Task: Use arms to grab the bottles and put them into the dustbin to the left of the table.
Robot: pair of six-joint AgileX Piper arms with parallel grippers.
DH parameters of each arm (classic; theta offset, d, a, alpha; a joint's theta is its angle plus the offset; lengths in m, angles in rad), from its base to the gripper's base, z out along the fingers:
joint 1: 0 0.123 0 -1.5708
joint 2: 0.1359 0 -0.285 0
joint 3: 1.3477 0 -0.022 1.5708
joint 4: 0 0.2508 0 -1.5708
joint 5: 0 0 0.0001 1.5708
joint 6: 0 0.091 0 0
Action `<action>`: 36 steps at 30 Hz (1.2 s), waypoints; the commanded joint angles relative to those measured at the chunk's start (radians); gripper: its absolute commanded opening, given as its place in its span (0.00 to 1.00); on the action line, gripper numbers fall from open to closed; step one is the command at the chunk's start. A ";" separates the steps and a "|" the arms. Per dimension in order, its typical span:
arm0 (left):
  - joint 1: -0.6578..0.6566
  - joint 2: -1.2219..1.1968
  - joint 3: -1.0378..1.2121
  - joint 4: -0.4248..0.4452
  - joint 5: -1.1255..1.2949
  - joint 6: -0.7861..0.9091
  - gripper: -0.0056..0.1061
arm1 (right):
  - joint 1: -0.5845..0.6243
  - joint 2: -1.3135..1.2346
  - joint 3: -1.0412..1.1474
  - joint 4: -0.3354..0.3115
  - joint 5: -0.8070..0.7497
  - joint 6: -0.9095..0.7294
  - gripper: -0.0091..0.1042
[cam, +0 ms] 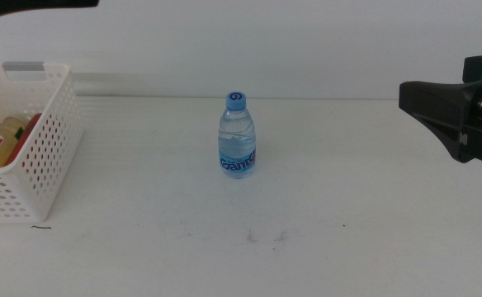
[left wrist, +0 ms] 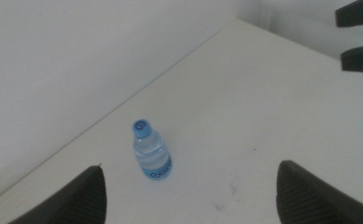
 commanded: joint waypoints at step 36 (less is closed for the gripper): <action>-0.395 0.244 1.158 0.492 -1.818 -0.681 0.89 | 0.002 -0.003 0.002 -0.003 -0.004 0.000 0.80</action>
